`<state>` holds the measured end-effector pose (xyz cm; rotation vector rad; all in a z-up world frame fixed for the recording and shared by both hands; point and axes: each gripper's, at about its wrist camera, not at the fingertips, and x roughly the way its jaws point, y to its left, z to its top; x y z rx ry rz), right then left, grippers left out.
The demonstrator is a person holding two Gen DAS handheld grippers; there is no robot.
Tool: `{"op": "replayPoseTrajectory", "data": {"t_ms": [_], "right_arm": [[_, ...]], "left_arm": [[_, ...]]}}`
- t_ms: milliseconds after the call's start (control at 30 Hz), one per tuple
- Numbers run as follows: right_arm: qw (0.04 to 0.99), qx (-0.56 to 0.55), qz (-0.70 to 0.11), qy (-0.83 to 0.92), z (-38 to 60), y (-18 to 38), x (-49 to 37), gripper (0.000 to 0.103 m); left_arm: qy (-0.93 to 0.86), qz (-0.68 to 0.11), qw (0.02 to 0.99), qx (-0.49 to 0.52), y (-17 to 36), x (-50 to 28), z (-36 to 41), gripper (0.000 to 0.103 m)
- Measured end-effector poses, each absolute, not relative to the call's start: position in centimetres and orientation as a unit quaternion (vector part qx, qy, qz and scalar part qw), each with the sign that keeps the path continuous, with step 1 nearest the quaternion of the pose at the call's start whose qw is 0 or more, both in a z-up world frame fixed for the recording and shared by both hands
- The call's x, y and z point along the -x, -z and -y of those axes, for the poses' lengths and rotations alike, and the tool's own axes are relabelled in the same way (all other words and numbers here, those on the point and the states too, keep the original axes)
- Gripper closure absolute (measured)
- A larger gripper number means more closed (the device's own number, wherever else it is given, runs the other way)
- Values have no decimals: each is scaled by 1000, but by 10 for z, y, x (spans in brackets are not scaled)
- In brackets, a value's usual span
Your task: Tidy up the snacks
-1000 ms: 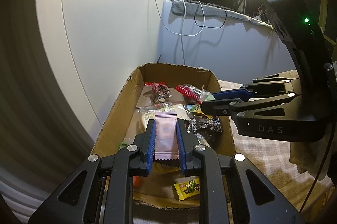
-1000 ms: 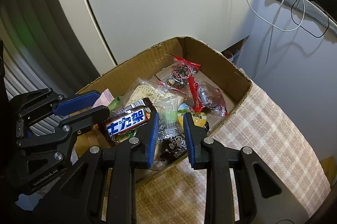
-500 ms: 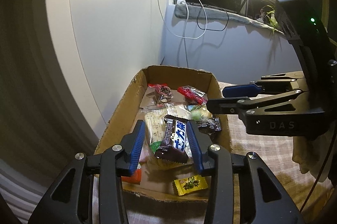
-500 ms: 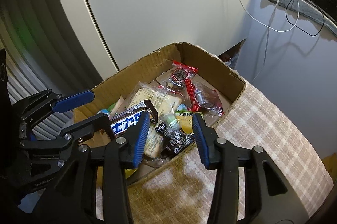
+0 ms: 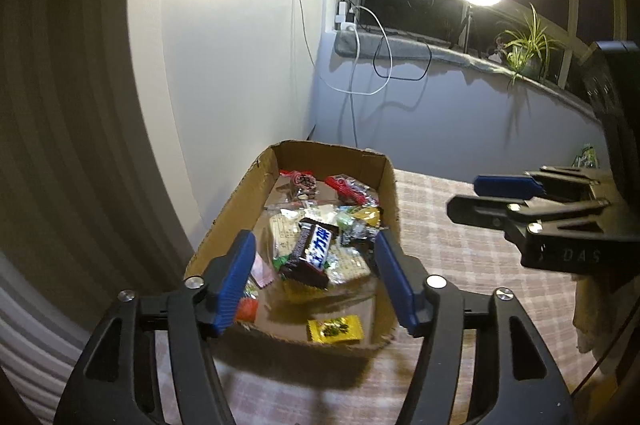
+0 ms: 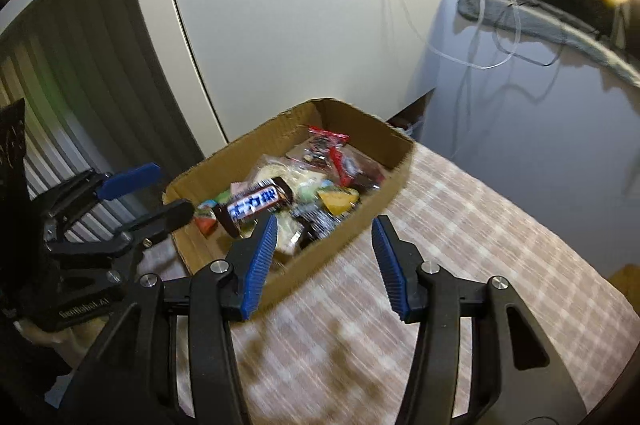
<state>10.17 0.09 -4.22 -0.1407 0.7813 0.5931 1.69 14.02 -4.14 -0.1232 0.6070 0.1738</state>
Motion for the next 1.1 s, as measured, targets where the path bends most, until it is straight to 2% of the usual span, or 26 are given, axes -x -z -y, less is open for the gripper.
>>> {"op": "replayPoseTrajectory", "data": {"t_ms": [33, 100, 133, 233, 333, 400, 467, 1100], "right_arm": [[884, 71, -370, -278, 3, 41, -95, 50], [892, 70, -360, -266, 11, 37, -85, 33], [896, 67, -354, -260, 16, 36, -80, 31], [904, 58, -345, -248, 30, 33, -66, 29], [912, 54, -338, -227, 40, 31, -56, 28], [916, 46, -334, -216, 47, 31, -50, 20], [919, 41, -330, -213, 51, 31, -45, 16], [922, 39, -331, -195, 60, 35, -37, 15]], "left_arm": [[-87, -296, 949, 60, 40, -14, -137, 37], [-91, -292, 950, 58, 37, -9, -130, 32], [-95, -290, 951, 55, 36, -6, -127, 29], [-108, -285, 951, 52, 33, 2, -118, 22], [-117, -285, 950, 55, 33, 5, -115, 22], [-120, -286, 949, 55, 34, 6, -112, 22], [-123, -286, 949, 53, 35, 6, -110, 22], [-125, -289, 948, 56, 35, 10, -103, 22]]}}
